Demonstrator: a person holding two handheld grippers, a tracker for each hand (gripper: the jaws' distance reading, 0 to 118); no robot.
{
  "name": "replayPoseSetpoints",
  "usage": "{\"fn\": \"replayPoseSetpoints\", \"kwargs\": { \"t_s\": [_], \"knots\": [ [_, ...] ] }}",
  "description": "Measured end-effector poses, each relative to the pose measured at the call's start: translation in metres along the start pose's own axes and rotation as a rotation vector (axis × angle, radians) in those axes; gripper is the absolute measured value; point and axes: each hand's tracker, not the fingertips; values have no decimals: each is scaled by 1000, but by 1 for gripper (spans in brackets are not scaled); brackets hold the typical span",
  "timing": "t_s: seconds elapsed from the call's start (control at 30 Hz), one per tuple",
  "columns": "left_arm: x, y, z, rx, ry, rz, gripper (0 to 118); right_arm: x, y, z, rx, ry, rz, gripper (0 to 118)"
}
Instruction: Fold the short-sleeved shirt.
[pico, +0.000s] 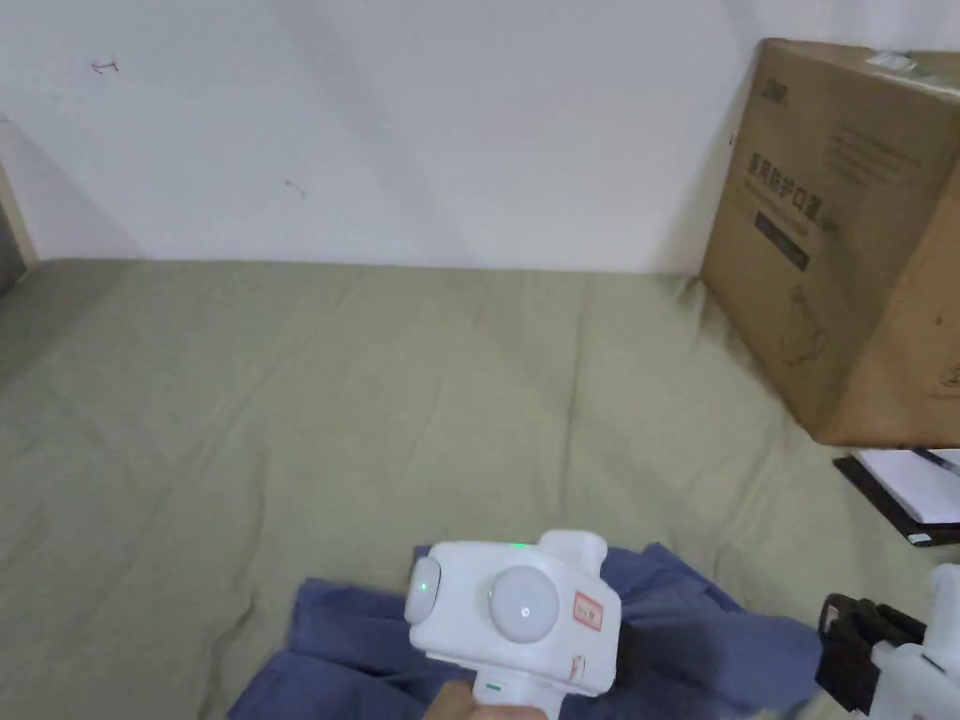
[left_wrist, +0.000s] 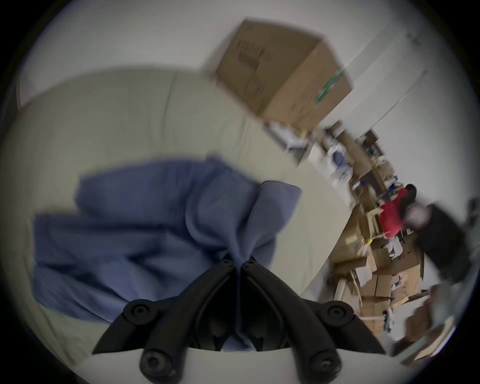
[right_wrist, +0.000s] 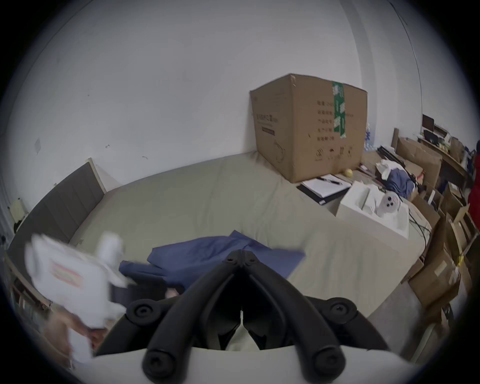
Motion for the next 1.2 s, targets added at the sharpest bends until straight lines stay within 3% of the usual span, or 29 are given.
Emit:
{"fn": "replayPoseSetpoints", "kwargs": {
  "t_s": [0.13, 0.17, 0.2, 0.23, 0.27, 0.3, 0.33, 0.53, 0.63, 0.73, 0.77, 0.83, 0.93, 1.1, 1.13, 1.2],
  "knots": [
    [-7, -33, -48, -115, 28, -50, 0, 8, -14, -7, -45, -10, -6, 0],
    [-3, -33, -50, -124, 38, -79, 7, 9, -16, -9, -57, -13, -3, 0],
    [-2, -32, -49, -125, 77, -71, 19, 7, -18, -12, -70, -16, -2, 0],
    [-10, -32, -50, -114, 66, -54, 40, 7, -19, -14, -77, -14, -4, 0],
    [-11, -28, -45, -107, 50, -34, 76, 6, -20, -16, -83, -8, -7, 0],
    [-11, -24, -40, -98, 16, 4, 101, 5, -20, -18, -89, -2, -10, 0],
    [-16, -23, -36, -95, -1, 28, 114, 2, -21, -20, -94, 6, -10, 0],
    [-38, -13, 30, 59, 29, 77, 115, -19, -21, -24, -103, 48, 40, 0],
    [-62, -19, 71, 138, 46, 136, 106, -32, -23, -26, -112, 75, 58, 0],
    [-88, -35, 107, 237, 193, 177, 18, -46, -29, -29, -130, 108, 73, 0],
    [-95, -46, 110, 241, 263, 193, 6, -51, -30, -31, -136, 118, 79, 0],
    [-115, -58, 120, 244, 337, 208, 2, -61, -35, -35, -149, 137, 96, 0],
    [-145, -70, 126, 224, 302, 302, 0, -75, -39, -43, -171, 169, 116, 0],
    [-171, -55, 127, 218, 355, 312, 2, -90, -41, -58, -196, 194, 128, 0],
    [-177, -48, 125, 214, 363, 318, 11, -92, -41, -61, -199, 197, 132, 0],
    [-191, -31, 124, 218, 372, 341, 66, -95, -42, -66, -204, 196, 141, 0]
  ]
}}
